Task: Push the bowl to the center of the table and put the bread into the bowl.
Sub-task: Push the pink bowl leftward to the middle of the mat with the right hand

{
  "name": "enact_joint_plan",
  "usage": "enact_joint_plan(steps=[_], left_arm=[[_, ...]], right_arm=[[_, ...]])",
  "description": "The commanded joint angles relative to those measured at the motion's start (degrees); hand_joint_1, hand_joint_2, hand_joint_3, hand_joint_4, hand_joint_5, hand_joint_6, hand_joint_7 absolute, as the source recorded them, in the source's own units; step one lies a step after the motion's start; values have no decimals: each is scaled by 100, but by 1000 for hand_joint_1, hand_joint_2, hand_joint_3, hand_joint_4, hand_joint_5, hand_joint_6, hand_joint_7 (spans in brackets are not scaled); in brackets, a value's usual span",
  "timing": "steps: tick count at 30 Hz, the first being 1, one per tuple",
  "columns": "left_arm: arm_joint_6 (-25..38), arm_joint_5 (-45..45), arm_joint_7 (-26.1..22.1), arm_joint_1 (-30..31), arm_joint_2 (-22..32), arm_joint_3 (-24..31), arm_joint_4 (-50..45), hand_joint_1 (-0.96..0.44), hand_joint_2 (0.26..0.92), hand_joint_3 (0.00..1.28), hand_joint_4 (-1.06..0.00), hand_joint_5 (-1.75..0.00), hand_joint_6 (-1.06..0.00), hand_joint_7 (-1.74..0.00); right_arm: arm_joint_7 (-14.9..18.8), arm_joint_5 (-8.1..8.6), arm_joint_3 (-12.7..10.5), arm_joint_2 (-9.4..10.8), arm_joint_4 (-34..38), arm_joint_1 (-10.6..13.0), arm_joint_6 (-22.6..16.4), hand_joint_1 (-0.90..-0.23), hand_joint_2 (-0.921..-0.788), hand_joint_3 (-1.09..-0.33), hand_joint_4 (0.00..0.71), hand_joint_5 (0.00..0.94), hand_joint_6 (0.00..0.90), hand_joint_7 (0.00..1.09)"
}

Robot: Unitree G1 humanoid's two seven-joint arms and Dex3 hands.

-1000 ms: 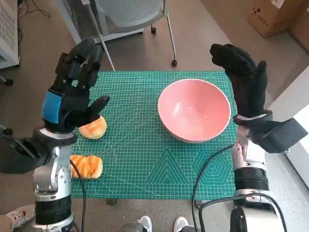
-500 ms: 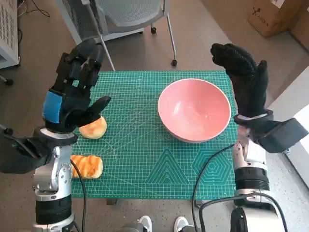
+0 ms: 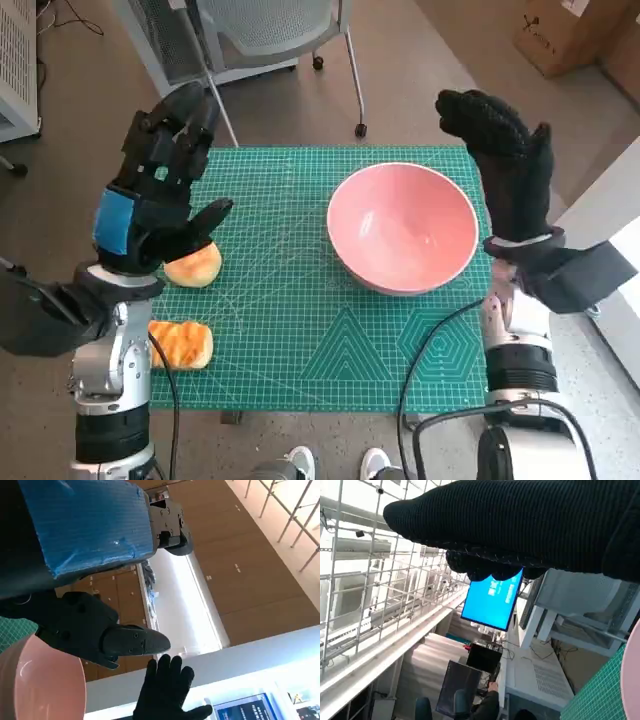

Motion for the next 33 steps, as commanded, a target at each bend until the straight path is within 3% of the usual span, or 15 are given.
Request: enact_joint_plan(steps=[1, 7, 17, 24, 30, 33], left_arm=[[-67, 8, 17, -107, 17, 11, 48, -458, 852, 317, -89, -22, 1, -590], [-110, -11, -24, -115, 32, 38, 123, -472, 851, 318, -90, -22, 1, -598], [-206, 3, -49, -38, 73, 59, 142, -495, 853, 309, -93, -23, 1, -592], [-176, -7, -32, 8, 87, 65, 91, -501, 859, 296, -90, -20, 1, -579], [-158, 57, 3, 26, 96, 36, 75, -500, 862, 288, -91, -20, 1, -572], [-146, 85, 18, 36, 104, 29, 65, -489, 865, 283, -92, -19, 1, -576]], right_arm=[[95, 63, -187, -245, 487, -121, -66, -545, -921, -635, 311, 0, 439, 0], [-99, -51, -424, -555, 1443, -389, -168, -533, -921, -661, 303, 0, 437, 1], [-1183, -484, -459, -843, 2363, -517, 220, -490, -921, -718, 306, 2, 451, 8], [-1636, -569, -560, -776, 2669, -444, 785, -499, -921, -744, 294, 0, 450, 6], [-1669, -437, -759, -624, 2788, -351, 1431, -504, -921, -726, 295, 3, 467, 14], [-1774, -486, -768, -557, 2822, -321, 1730, -503, -921, -720, 297, 3, 477, 18]])
